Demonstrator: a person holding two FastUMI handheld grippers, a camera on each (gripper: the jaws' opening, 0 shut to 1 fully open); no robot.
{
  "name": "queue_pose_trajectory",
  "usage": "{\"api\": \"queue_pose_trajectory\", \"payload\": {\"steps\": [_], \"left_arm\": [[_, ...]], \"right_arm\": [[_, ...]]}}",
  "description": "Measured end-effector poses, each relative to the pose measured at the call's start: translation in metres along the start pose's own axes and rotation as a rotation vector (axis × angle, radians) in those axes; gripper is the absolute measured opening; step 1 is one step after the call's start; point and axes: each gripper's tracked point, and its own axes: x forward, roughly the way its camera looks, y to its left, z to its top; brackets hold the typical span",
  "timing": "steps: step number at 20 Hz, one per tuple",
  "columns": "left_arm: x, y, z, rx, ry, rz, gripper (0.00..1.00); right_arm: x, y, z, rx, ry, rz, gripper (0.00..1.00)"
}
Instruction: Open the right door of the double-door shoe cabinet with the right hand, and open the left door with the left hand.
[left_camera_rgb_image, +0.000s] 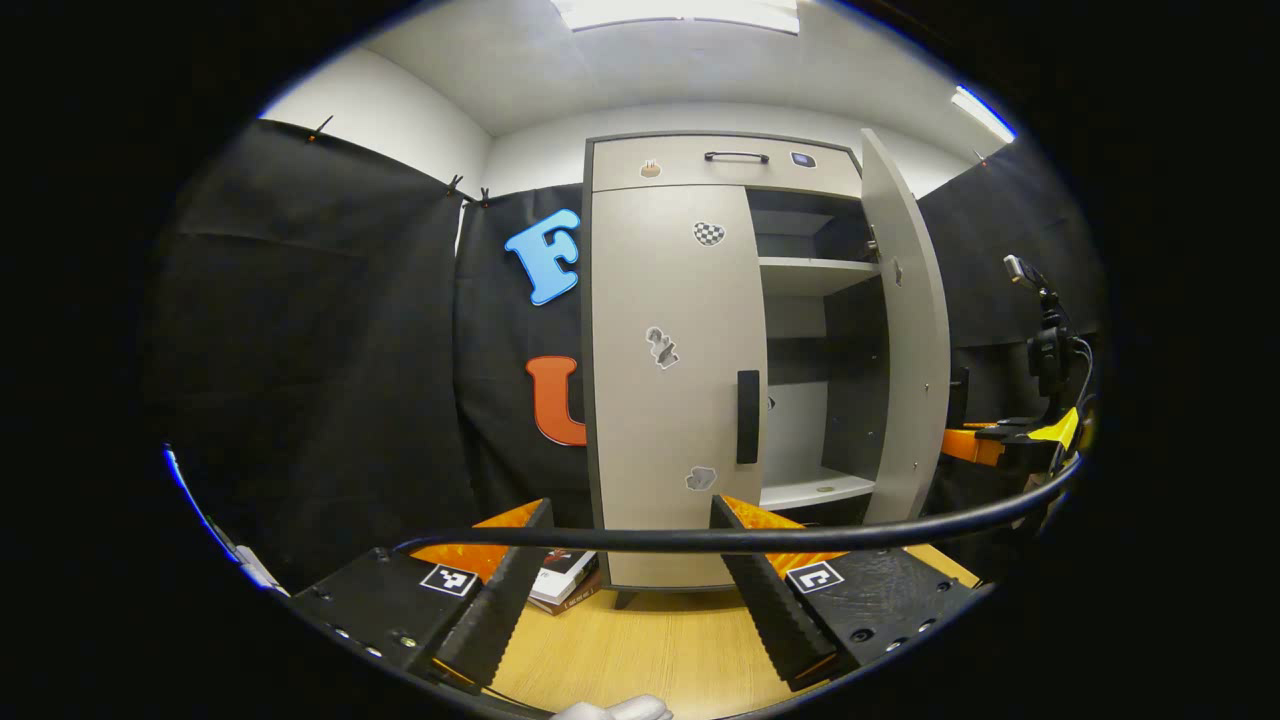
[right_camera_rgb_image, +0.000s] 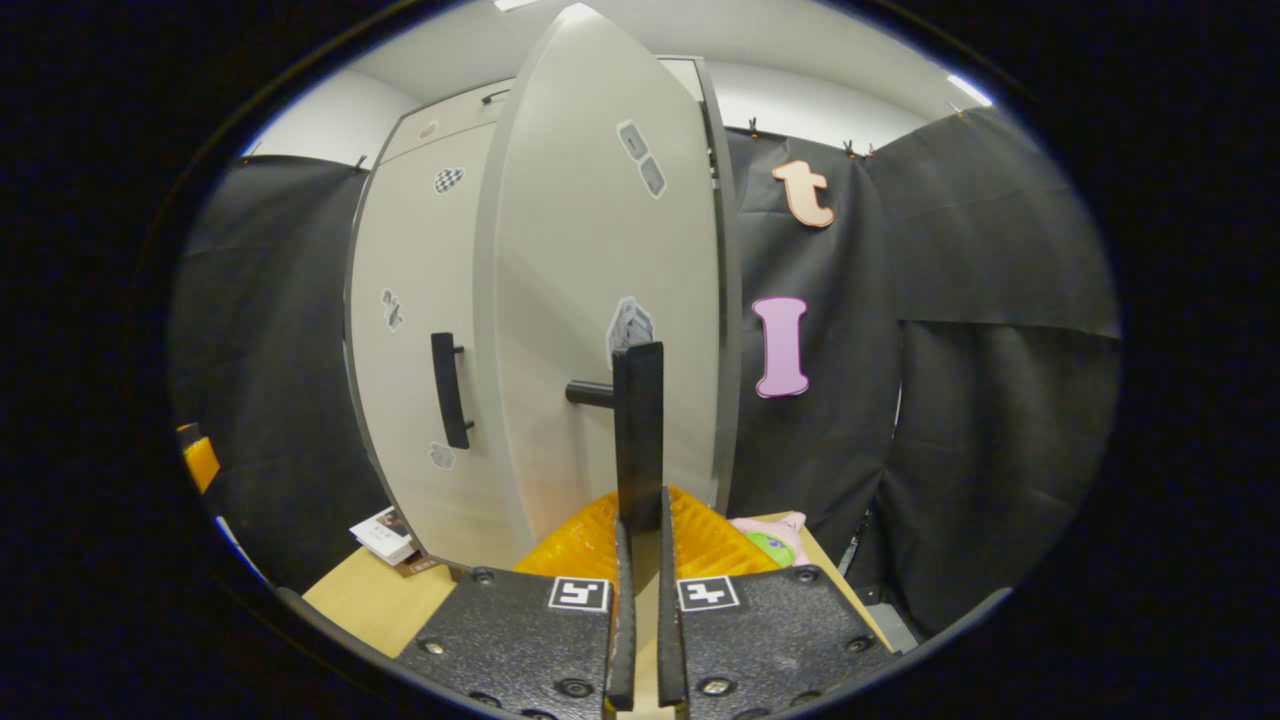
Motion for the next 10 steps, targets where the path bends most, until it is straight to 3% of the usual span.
{"api": "queue_pose_trajectory", "payload": {"steps": [5, 10], "left_arm": [[0.006, -0.012, 0.001, -0.006, -0.006, -0.022, 0.96], [0.011, -0.034, 0.0, 0.004, -0.002, -0.07, 0.96]], "right_arm": [[-0.004, -0.039, 0.001, -0.003, -0.004, -0.145, 0.04], [-0.002, -0.039, 0.0, 0.032, 0.007, -0.083, 0.04]]}}
